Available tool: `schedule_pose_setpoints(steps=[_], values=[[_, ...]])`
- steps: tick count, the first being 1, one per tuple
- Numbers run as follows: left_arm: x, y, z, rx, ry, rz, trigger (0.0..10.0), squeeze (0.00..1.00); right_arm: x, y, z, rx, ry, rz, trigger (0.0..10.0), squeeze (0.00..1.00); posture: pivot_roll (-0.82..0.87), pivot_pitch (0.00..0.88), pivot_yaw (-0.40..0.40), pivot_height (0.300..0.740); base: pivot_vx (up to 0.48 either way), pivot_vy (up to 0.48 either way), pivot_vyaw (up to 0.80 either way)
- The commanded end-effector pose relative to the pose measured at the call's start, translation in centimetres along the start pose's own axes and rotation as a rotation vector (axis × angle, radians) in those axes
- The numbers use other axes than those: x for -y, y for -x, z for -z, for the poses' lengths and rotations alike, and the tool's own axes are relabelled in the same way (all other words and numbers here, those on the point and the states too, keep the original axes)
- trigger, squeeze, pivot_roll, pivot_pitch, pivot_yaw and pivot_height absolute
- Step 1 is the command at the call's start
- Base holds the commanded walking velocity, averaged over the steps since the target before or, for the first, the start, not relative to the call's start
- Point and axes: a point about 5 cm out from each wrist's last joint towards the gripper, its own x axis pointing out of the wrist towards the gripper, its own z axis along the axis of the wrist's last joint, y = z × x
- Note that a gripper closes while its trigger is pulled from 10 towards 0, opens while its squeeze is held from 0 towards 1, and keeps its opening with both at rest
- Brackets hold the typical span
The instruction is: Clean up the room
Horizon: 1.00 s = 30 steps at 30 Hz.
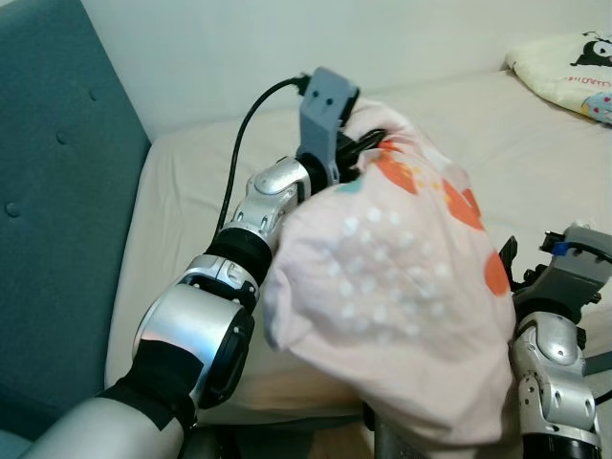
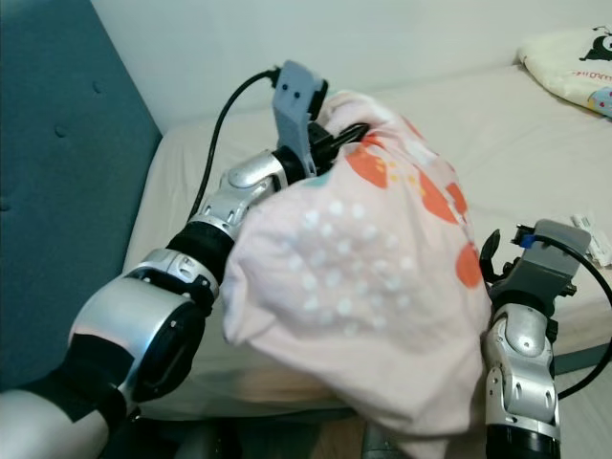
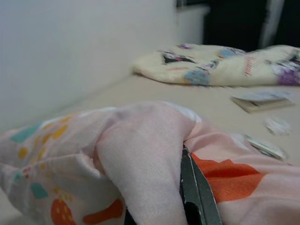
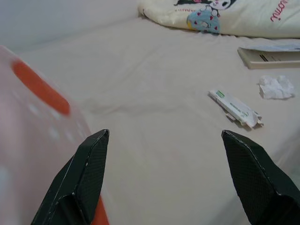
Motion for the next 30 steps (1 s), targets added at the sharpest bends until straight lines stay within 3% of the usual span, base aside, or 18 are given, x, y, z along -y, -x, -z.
schedule_pose_setpoints(steps=[1, 4, 9, 13, 17, 19, 20, 21, 22, 24, 27, 30], values=[[-0.6, -0.7, -3.3, 0.133, -0.036, -0.035, 0.0, 0.00, -0.2, 0.3, 0.2, -0.014, -0.007, 0.000, 10.0, 0.00, -0.27, 0.137, 0.156, 0.569, 0.000, 0.000, 0.00], [-0.3, -0.9, -3.9, 0.160, -0.033, -0.027, 0.0, 0.00, -0.1, 0.4, 0.2, -0.015, -0.007, 0.001, 10.0, 0.00, -0.27, 0.140, 0.157, 0.569, 0.000, 0.000, 0.00], [0.5, -2.0, -7.4, 0.293, -0.009, -0.027, 0.0, 0.00, -0.1, 0.5, 0.3, -0.016, -0.005, 0.005, 10.0, 0.00, -0.28, 0.137, 0.157, 0.569, 0.000, 0.000, 0.00], [0.3, -2.2, -8.5, 0.330, 0.011, -0.067, 0.0, 0.00, -0.1, 0.5, 0.1, -0.015, -0.004, 0.004, 10.0, 0.00, -0.28, 0.139, 0.156, 0.569, 0.000, 0.000, 0.00], [-0.4, -2.1, -8.1, 0.306, 0.038, -0.128, 0.0, 0.00, -0.1, 0.5, 0.0, -0.014, -0.003, 0.003, 10.0, 0.00, -0.29, 0.142, 0.158, 0.569, 0.000, 0.000, 0.00], [-1.7, -1.1, -4.8, 0.175, 0.026, -0.224, 0.0, 0.00, 0.0, 0.7, 0.1, -0.017, -0.001, 0.004, 10.0, 0.00, -0.29, 0.155, 0.159, 0.569, 0.000, 0.000, 0.00], [-1.7, -1.1, -4.8, 0.175, 0.026, -0.224, 0.0, 0.00, 0.0, 0.7, 0.1, -0.017, -0.001, 0.004, 10.0, 0.00, -0.29, 0.155, 0.159, 0.569, 0.000, 0.000, 0.00], [-2.2, -0.3, -2.5, 0.089, 0.004, -0.262, 0.0, 0.00, 0.1, 0.8, 0.2, -0.022, 0.001, 0.004, 10.0, 0.00, -0.29, 0.164, 0.159, 0.569, 0.000, 0.000, 0.00], [-2.2, -0.3, -2.5, 0.089, 0.004, -0.262, 0.0, 0.00, 0.1, 0.8, 0.2, -0.022, 0.001, 0.004, 10.0, 0.00, -0.29, 0.164, 0.159, 0.569, 0.000, 0.000, 0.00], [-2.6, 1.2, 1.0, -0.040, -0.068, -0.305, 0.0, 0.00, 0.2, 1.3, 0.4, -0.032, 0.006, 0.004, 10.0, 0.00, -0.31, 0.186, 0.160, 0.569, 0.000, 0.000, 0.00], [-3.0, 2.3, 3.0, -0.098, -0.114, -0.352, 0.0, 0.00, 0.3, 1.8, 0.4, -0.038, 0.012, 0.003, 10.0, 0.00, -0.34, 0.220, 0.167, 0.569, 0.000, 0.000, 0.00], [-3.0, 2.6, 3.4, -0.106, -0.132, -0.369, 0.0, 0.00, 0.5, 2.2, 0.4, -0.043, 0.017, 0.006, 10.0, 0.00, -0.35, 0.235, 0.166, 0.569, 0.000, 0.000, 0.00]])
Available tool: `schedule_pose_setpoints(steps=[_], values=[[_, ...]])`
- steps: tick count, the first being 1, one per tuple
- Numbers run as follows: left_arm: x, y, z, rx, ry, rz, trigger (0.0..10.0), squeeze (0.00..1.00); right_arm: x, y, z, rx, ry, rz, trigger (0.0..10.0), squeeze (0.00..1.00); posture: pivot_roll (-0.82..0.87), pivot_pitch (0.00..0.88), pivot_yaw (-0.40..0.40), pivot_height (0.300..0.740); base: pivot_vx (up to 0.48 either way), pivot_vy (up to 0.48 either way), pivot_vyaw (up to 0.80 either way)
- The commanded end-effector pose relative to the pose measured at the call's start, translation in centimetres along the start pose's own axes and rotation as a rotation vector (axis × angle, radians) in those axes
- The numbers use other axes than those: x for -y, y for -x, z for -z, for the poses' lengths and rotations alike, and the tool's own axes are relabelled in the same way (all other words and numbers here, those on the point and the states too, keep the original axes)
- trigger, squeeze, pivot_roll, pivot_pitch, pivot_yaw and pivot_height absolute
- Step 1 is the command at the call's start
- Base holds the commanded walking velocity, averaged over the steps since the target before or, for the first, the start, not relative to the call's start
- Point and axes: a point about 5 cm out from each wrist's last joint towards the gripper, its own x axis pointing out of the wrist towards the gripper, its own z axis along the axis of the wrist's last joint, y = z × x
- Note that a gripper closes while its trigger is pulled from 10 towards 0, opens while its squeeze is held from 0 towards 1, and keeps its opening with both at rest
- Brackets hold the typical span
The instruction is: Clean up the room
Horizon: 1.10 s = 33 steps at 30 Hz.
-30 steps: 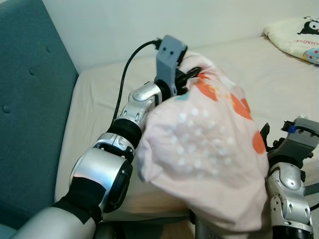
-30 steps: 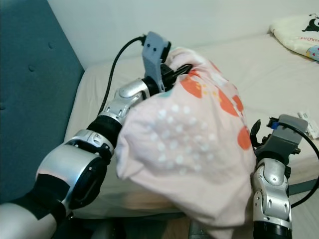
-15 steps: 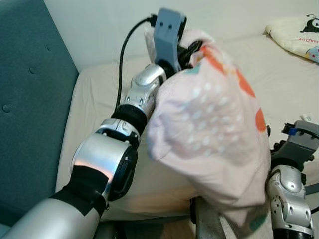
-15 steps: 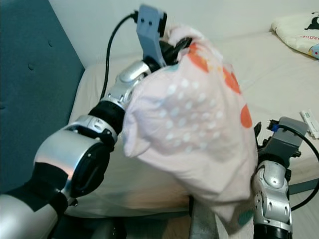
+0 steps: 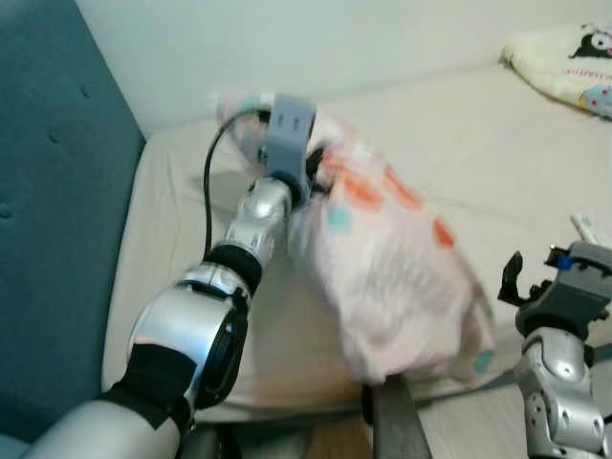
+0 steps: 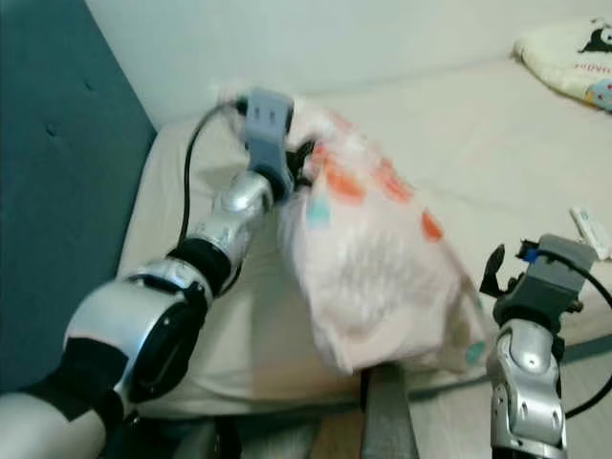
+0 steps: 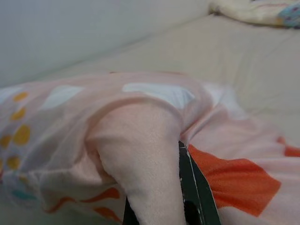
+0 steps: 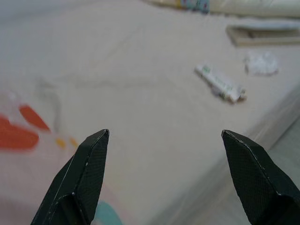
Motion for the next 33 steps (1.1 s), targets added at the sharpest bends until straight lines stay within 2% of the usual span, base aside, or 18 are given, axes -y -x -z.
schedule_pose_setpoints(steps=[1, 7, 9, 10, 11, 13, 17, 20, 21, 22, 24, 26, 27, 29, 30, 32, 33], values=[[-0.9, -0.3, -1.8, 0.079, -0.033, -0.035, 0.0, 0.00, -0.2, 0.6, 0.2, -0.014, -0.003, -0.005, 10.0, 0.00, -0.35, 0.235, 0.166, 0.569, 0.000, 0.000, 0.00], [-0.6, -0.5, -2.1, 0.075, -0.041, -0.026, 0.0, 0.00, 0.1, 1.2, 0.1, -0.021, 0.005, -0.003, 10.0, 0.00, -0.37, 0.262, 0.171, 0.569, 0.000, 0.000, 0.00], [-0.6, -0.7, -2.6, 0.075, -0.094, -0.024, 0.0, 0.00, 0.2, 1.5, 0.2, -0.024, 0.009, 0.002, 10.0, 0.00, -0.39, 0.274, 0.173, 0.569, 0.000, 0.000, 0.00], [-0.6, -0.7, -2.6, 0.075, -0.094, -0.024, 0.0, 0.00, 0.2, 1.5, 0.2, -0.024, 0.009, 0.002, 10.0, 0.00, -0.39, 0.274, 0.173, 0.569, 0.000, 0.000, 0.00], [-1.0, -0.8, -3.0, 0.073, -0.153, -0.039, 0.0, 0.00, 0.3, 1.7, 0.1, -0.026, 0.012, 0.005, 10.0, 0.00, -0.40, 0.281, 0.177, 0.569, 0.000, 0.000, 0.00], [-1.2, -0.8, -3.2, 0.073, -0.176, -0.049, 0.0, 0.00, 0.3, 1.8, 0.1, -0.026, 0.012, 0.006, 10.0, 0.00, -0.40, 0.281, 0.177, 0.569, 0.000, 0.000, 0.00], [-4.3, -0.7, -4.2, 0.052, -0.326, -0.168, 0.0, 0.00, 0.7, 2.5, 0.1, -0.035, 0.017, 0.016, 10.0, 0.00, -0.41, 0.299, 0.185, 0.569, 0.000, 0.000, 0.00], [-4.9, -0.7, -4.3, 0.045, -0.359, -0.193, 0.0, 0.00, 0.7, 2.6, 0.2, -0.036, 0.017, 0.017, 10.0, 0.00, -0.41, 0.299, 0.185, 0.569, 0.000, 0.000, 0.00], [-7.1, -0.2, -4.4, 0.015, -0.405, -0.270, 0.0, 0.00, 0.8, 2.8, 0.2, -0.042, 0.018, 0.022, 10.0, 0.00, -0.40, 0.308, 0.190, 0.569, 0.000, 0.000, 0.00], [-7.1, -0.2, -4.4, 0.015, -0.405, -0.270, 0.0, 0.00, 0.8, 2.8, 0.2, -0.042, 0.018, 0.022, 10.0, 0.00, -0.40, 0.308, 0.190, 0.569, 0.000, 0.000, 0.00], [-8.6, 0.2, -4.2, -0.013, -0.427, -0.317, 0.0, 0.00, 0.8, 3.0, 0.2, -0.047, 0.017, 0.023, 10.0, 0.00, -0.40, 0.309, 0.190, 0.569, 0.000, 0.000, 0.00], [-8.6, 0.2, -4.2, -0.013, -0.427, -0.317, 0.0, 0.00, 0.8, 3.0, 0.2, -0.047, 0.017, 0.023, 10.0, 0.00, -0.40, 0.309, 0.190, 0.569, 0.000, 0.000, 0.00], [-9.5, 0.6, -3.8, -0.034, -0.438, -0.338, 0.0, 0.00, 0.8, 3.1, 0.3, -0.049, 0.017, 0.023, 10.0, 0.00, -0.40, 0.310, 0.191, 0.569, 0.000, 0.000, 0.00], [-9.5, 0.6, -3.8, -0.034, -0.438, -0.338, 0.0, 0.00, 0.8, 3.1, 0.3, -0.049, 0.017, 0.023, 10.0, 0.00, -0.40, 0.310, 0.191, 0.569, 0.000, 0.000, 0.00], [-11.8, 1.8, -2.5, -0.100, -0.463, -0.402, 0.0, 0.00, 0.7, 3.2, 0.3, -0.055, 0.013, 0.021, 10.0, 0.00, -0.40, 0.311, 0.191, 0.569, 0.000, 0.000, 0.00], [-11.8, 1.8, -2.5, -0.100, -0.463, -0.402, 0.0, 0.00, 0.7, 3.2, 0.3, -0.055, 0.013, 0.021, 10.0, 0.00, -0.40, 0.311, 0.191, 0.569, 0.000, 0.000, 0.00], [-13.2, 2.6, -1.7, -0.138, -0.476, -0.445, 0.0, 0.00, 0.5, 3.2, 0.3, -0.058, 0.011, 0.018, 10.0, 0.00, -0.39, 0.311, 0.189, 0.569, 0.000, 0.000, 0.00]])
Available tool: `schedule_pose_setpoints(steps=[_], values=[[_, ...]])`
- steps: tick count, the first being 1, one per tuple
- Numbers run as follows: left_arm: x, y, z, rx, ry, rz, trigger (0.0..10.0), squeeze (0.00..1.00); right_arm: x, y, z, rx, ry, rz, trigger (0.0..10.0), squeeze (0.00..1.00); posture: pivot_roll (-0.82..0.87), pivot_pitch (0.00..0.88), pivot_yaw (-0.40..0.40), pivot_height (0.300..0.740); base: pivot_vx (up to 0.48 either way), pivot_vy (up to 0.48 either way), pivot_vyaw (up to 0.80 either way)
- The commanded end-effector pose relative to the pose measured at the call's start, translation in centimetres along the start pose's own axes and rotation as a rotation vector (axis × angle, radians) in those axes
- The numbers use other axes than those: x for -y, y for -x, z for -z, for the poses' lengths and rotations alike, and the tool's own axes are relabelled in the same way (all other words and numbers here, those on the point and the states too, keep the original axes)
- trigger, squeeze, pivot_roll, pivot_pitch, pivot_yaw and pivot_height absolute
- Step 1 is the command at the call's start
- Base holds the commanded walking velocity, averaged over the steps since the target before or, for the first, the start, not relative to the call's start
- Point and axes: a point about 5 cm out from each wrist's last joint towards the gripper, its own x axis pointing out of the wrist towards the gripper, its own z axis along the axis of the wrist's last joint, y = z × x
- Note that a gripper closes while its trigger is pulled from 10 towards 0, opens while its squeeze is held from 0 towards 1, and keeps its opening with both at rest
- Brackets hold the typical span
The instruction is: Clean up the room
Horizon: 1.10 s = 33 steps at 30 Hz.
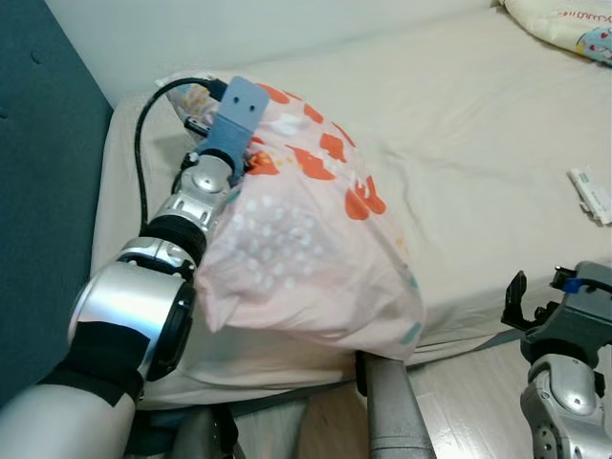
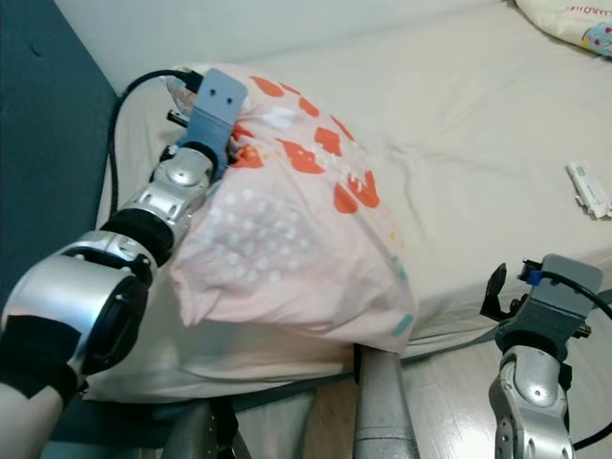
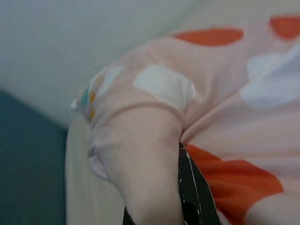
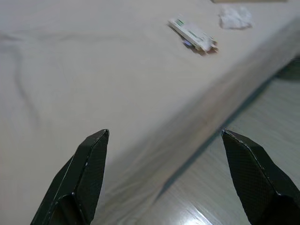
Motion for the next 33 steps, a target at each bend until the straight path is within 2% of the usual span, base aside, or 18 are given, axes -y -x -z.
schedule_pose_setpoints(steps=[1, 2, 3, 5, 7, 8, 9, 11, 16, 19, 22, 27, 33], values=[[-2.4, 0.2, 1.6, -0.053, -0.034, -0.096, 0.0, 0.00, -0.1, 0.4, 0.1, -0.008, 0.000, -0.002, 10.0, 0.00, -0.39, 0.311, 0.189, 0.569, 0.000, 0.000, 0.00], [-3.7, 0.6, 3.0, -0.100, -0.056, -0.141, 0.0, 0.00, -0.3, 0.4, 0.0, -0.011, -0.002, -0.008, 10.0, 0.00, -0.38, 0.313, 0.184, 0.569, 0.000, 0.000, 0.00], [-3.7, 0.6, 3.0, -0.100, -0.056, -0.141, 0.0, 0.00, -0.3, 0.4, 0.0, -0.011, -0.002, -0.008, 10.0, 0.00, -0.38, 0.313, 0.184, 0.569, 0.000, 0.000, 0.00], [-5.8, 1.3, 4.8, -0.166, -0.092, -0.217, 0.0, 0.00, -0.6, 0.4, 0.0, -0.014, -0.006, -0.021, 10.0, 0.00, -0.37, 0.315, 0.177, 0.569, 0.000, 0.000, 0.00], [-5.8, 1.3, 4.8, -0.166, -0.092, -0.217, 0.0, 0.00, -0.6, 0.4, 0.0, -0.014, -0.006, -0.021, 10.0, 0.00, -0.37, 0.315, 0.177, 0.569, 0.000, 0.000, 0.00], [-6.7, 1.5, 5.4, -0.189, -0.105, -0.249, 0.0, 0.00, -0.8, 0.3, 0.0, -0.016, -0.006, -0.027, 10.0, 0.00, -0.37, 0.315, 0.174, 0.569, 0.000, 0.000, 0.00], [-6.7, 1.5, 5.4, -0.189, -0.105, -0.249, 0.0, 0.00, -0.8, 0.3, 0.0, -0.016, -0.006, -0.027, 10.0, 0.00, -0.37, 0.315, 0.174, 0.569, 0.000, 0.000, 0.00], [-7.9, 1.9, 6.0, -0.210, -0.106, -0.297, 0.0, 0.00, -1.0, 0.3, 0.0, -0.018, -0.006, -0.037, 10.0, 0.00, -0.37, 0.316, 0.169, 0.569, 0.000, 0.000, 0.00], [-9.2, 1.9, 5.7, -0.203, -0.118, -0.350, 0.0, 0.00, -1.1, 0.2, -0.1, -0.018, -0.005, -0.044, 10.0, 0.00, -0.37, 0.317, 0.166, 0.569, 0.000, 0.000, 0.00], [-10.6, 2.1, 5.6, -0.221, -0.132, -0.424, 0.0, 0.00, -1.3, 0.2, -0.1, -0.019, -0.006, -0.050, 10.0, 0.00, -0.37, 0.319, 0.165, 0.569, 0.000, 0.000, 0.00], [-11.0, 2.2, 5.6, -0.226, -0.132, -0.441, 0.0, 0.00, -1.3, 0.3, -0.1, -0.019, -0.006, -0.051, 10.0, 0.00, -0.37, 0.319, 0.165, 0.569, 0.000, 0.000, 0.00], [-12.6, 2.8, 6.3, -0.261, -0.104, -0.525, 0.0, 0.00, -1.6, 0.2, -0.1, -0.022, -0.011, -0.059, 10.0, 0.00, -0.36, 0.320, 0.161, 0.569, 0.000, 0.000, 0.00], [-13.8, 3.2, 6.4, -0.270, -0.095, -0.575, 0.0, 0.00, -1.7, 0.0, -0.2, -0.022, -0.012, -0.067, 10.0, 0.00, -0.36, 0.320, 0.161, 0.569, 0.000, 0.000, 0.00]])
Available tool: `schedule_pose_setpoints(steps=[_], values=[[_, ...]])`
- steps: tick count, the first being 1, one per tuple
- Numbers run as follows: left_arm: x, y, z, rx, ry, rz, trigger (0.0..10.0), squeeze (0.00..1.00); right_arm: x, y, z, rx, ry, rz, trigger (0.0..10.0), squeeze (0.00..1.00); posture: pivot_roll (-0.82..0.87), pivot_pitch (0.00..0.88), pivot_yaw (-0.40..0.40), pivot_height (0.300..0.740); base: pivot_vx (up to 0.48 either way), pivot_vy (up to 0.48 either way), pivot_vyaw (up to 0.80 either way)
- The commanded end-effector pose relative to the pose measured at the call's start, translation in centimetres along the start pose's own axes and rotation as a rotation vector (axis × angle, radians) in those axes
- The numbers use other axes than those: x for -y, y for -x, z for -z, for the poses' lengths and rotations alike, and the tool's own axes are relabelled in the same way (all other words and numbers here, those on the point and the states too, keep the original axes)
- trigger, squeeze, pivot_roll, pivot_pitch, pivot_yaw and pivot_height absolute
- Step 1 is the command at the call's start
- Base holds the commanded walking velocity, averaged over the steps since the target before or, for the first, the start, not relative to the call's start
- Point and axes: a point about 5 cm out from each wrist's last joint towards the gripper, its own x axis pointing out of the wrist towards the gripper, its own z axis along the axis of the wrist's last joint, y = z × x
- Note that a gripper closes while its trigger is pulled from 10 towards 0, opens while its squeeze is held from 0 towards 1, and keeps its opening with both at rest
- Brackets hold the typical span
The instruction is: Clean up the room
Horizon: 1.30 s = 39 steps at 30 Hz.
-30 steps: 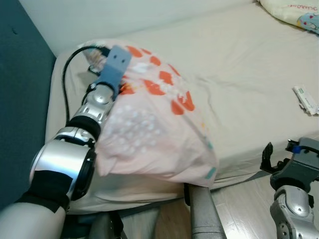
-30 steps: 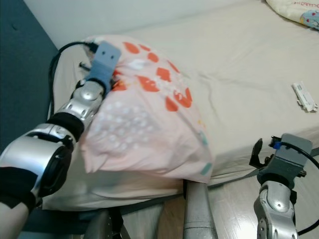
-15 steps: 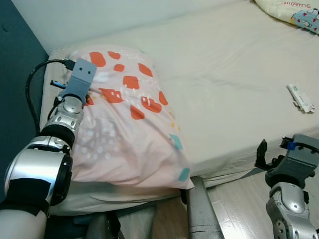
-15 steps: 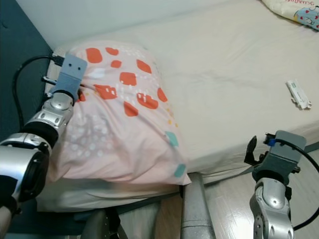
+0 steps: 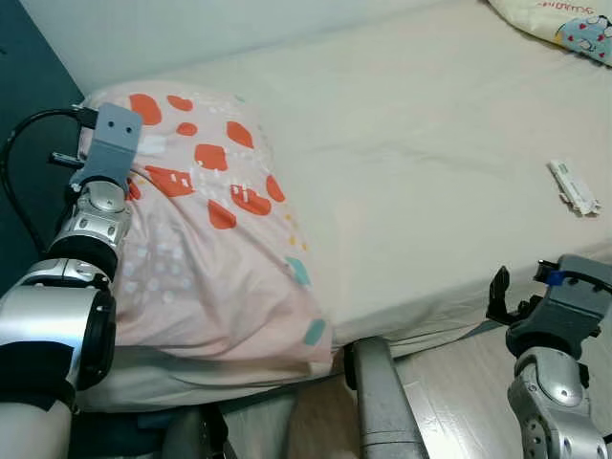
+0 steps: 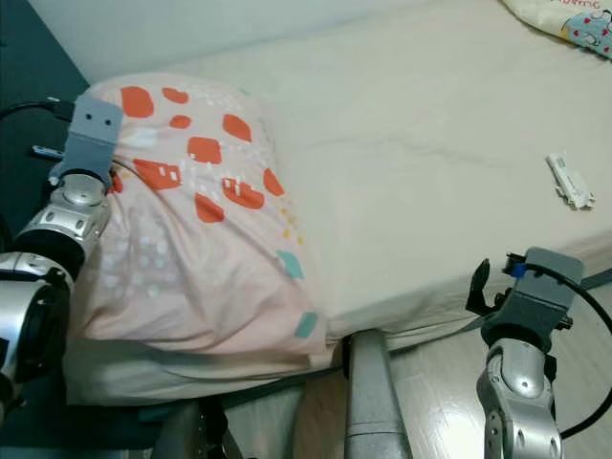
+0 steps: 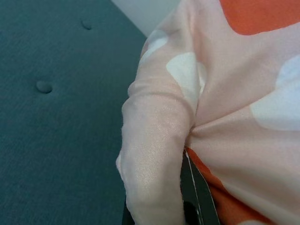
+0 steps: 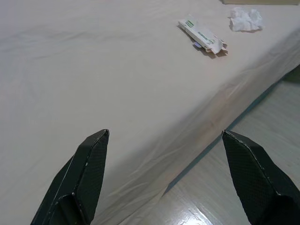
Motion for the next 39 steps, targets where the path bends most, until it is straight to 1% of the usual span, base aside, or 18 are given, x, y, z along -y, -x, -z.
schedule_pose_setpoints(steps=[1, 2, 3, 5, 12, 21, 22, 23, 25, 26, 28, 29, 30, 31, 34, 36, 38, 39], values=[[-3.3, -0.7, 0.7, -0.023, -0.006, -0.139, 0.0, 0.00, -0.2, 0.2, 0.4, -0.025, 0.000, -0.007, 10.0, 0.00, -0.36, 0.320, 0.161, 0.569, 0.000, 0.000, 0.00], [-4.1, -0.8, 0.6, -0.025, 0.004, -0.164, 0.0, 0.00, -0.3, 0.2, 0.5, -0.028, -0.001, -0.009, 10.0, 0.00, -0.36, 0.320, 0.157, 0.569, 0.000, 0.000, 0.00], [-4.1, -0.8, 0.6, -0.025, 0.004, -0.164, 0.0, 0.00, -0.3, 0.2, 0.5, -0.028, -0.001, -0.009, 10.0, 0.00, -0.36, 0.320, 0.157, 0.569, 0.000, 0.000, 0.00], [-4.8, -0.9, 0.9, -0.032, 0.008, -0.185, 0.0, 0.00, -0.3, 0.3, 0.6, -0.029, -0.002, -0.011, 10.0, 0.00, -0.35, 0.319, 0.157, 0.569, 0.000, 0.000, 0.00], [-4.9, -0.9, 0.8, -0.007, -0.054, -0.171, 0.0, 0.00, -0.5, 0.1, 0.7, -0.032, -0.005, -0.015, 10.0, 0.00, -0.34, 0.315, 0.153, 0.569, 0.000, 0.000, 0.00], [-5.4, -1.0, 0.5, 0.026, -0.144, -0.188, 0.0, 0.00, -1.0, 0.0, 0.7, -0.036, -0.008, -0.034, 10.0, 0.00, -0.34, 0.313, 0.148, 0.569, 0.000, 0.000, 0.00], [-5.2, -1.0, 0.8, 0.018, -0.148, -0.166, 2.0, 0.00, -1.0, 0.0, 0.8, -0.038, -0.008, -0.037, 10.0, 0.00, -0.32, 0.305, 0.144, 0.569, 0.000, 0.000, 0.00], [-4.8, -0.9, 1.1, 0.013, -0.167, -0.146, 9.1, 0.00, -1.1, 0.0, 0.9, -0.039, -0.009, -0.040, 10.0, 0.00, -0.32, 0.304, 0.144, 0.569, 0.000, 0.000, 0.00], [-4.5, -0.8, 1.2, 0.009, -0.178, -0.133, 9.1, 0.00, -1.2, -0.1, 0.9, -0.040, -0.009, -0.042, 10.0, 0.00, -0.32, 0.304, 0.144, 0.569, 0.000, 0.000, 0.00], [-4.3, -0.7, 1.6, -0.001, -0.184, -0.127, 10.0, 0.00, -1.3, -0.1, 0.8, -0.039, -0.009, -0.045, 10.0, 0.00, -0.32, 0.304, 0.144, 0.569, 0.000, 0.000, 0.00], [-4.1, -0.6, 1.9, -0.008, -0.199, -0.122, 10.0, 0.00, -1.3, -0.2, 0.8, -0.038, -0.010, -0.047, 10.0, 0.00, -0.32, 0.300, 0.141, 0.569, 0.000, 0.000, 0.00], [-4.0, -0.5, 2.3, -0.020, -0.206, -0.118, 10.0, 0.50, -1.4, -0.2, 0.8, -0.038, -0.010, -0.048, 10.0, 0.00, -0.32, 0.300, 0.141, 0.569, 0.000, 0.000, 0.00], [-4.0, -0.5, 2.3, -0.020, -0.206, -0.118, 10.0, 0.50, -1.4, -0.2, 0.8, -0.038, -0.010, -0.048, 10.0, 0.00, -0.32, 0.300, 0.141, 0.569, 0.000, 0.000, 0.00], [-3.6, -0.4, 2.8, -0.037, -0.215, -0.104, 10.0, 1.00, -1.4, -0.2, 0.8, -0.037, -0.010, -0.049, 10.0, 0.00, -0.32, 0.300, 0.141, 0.569, 0.000, 0.000, 0.00], [-3.6, -0.4, 2.8, -0.037, -0.215, -0.104, 10.0, 1.00, -1.4, -0.2, 0.8, -0.037, -0.010, -0.049, 10.0, 0.00, -0.32, 0.300, 0.141, 0.569, 0.000, 0.000, 0.00], [-2.5, 0.1, 3.7, -0.054, -0.270, -0.055, 10.0, 1.00, -1.2, -0.1, 0.8, -0.037, -0.008, -0.048, 10.0, 0.00, -0.33, 0.298, 0.141, 0.569, 0.000, 0.000, 0.00], [-2.5, 0.1, 3.7, -0.054, -0.270, -0.055, 10.0, 1.00, -1.2, -0.1, 0.8, -0.037, -0.008, -0.048, 10.0, 0.00, -0.33, 0.298, 0.141, 0.569, 0.000, 0.000, 0.00], [-2.1, 0.2, 3.9, -0.050, -0.289, -0.043, 10.0, 1.00, -1.2, -0.1, 0.7, -0.036, -0.007, -0.046, 10.0, 0.00, -0.34, 0.298, 0.141, 0.569, 0.000, 0.000, 0.00]])
